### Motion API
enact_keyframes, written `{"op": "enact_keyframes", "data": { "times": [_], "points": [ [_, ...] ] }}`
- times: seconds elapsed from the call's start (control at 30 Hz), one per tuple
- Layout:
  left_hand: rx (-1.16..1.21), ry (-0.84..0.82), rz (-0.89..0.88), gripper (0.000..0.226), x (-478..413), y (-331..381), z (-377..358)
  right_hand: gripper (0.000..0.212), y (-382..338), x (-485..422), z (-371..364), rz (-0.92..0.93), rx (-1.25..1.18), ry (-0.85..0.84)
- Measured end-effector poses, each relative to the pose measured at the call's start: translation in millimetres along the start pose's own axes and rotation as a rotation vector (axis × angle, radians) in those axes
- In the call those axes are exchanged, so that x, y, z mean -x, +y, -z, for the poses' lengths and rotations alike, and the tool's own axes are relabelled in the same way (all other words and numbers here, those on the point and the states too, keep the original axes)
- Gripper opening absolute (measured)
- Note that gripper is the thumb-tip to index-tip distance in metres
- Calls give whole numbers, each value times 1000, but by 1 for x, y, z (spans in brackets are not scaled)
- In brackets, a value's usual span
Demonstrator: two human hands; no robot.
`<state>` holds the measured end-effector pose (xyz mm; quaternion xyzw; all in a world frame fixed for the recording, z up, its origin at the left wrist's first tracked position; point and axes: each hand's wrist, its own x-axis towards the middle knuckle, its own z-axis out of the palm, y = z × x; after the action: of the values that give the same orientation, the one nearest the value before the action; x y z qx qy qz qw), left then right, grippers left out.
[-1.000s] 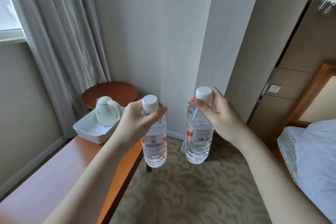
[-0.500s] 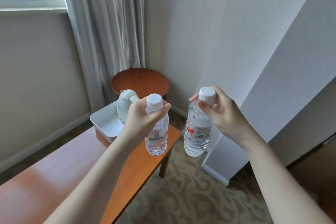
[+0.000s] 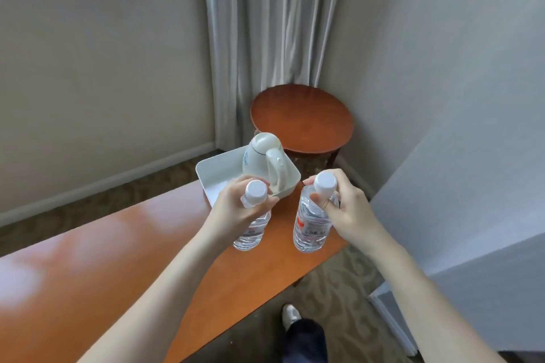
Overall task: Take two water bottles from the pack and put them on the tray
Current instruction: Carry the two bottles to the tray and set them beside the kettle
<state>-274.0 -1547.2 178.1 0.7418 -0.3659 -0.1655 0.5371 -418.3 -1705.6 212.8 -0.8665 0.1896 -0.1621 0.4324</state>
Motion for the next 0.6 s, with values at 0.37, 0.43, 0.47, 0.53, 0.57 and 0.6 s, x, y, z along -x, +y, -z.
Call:
{"op": "enact_keyframes", "data": {
  "times": [0.37, 0.43, 0.47, 0.53, 0.57, 0.6],
  "points": [
    [-156, 164, 362, 24, -8, -56, -45, 44, 99, -70, -32, 58, -184, -381],
    [-161, 166, 423, 28, -7, -62, -53, 33, 115, -78, -39, 65, -135, -442],
    [-162, 164, 453, 29, -7, -65, -56, 29, 122, -80, -42, 65, -104, -465],
    [-168, 169, 501, 33, -7, -69, -63, 27, 133, -83, -48, 64, -51, -515],
    [-168, 174, 523, 34, -7, -72, -66, 28, 137, -85, -51, 70, -23, -538],
    [-167, 177, 541, 36, -8, -75, -69, 29, 141, -86, -53, 75, 0, -555]
  ]
}}
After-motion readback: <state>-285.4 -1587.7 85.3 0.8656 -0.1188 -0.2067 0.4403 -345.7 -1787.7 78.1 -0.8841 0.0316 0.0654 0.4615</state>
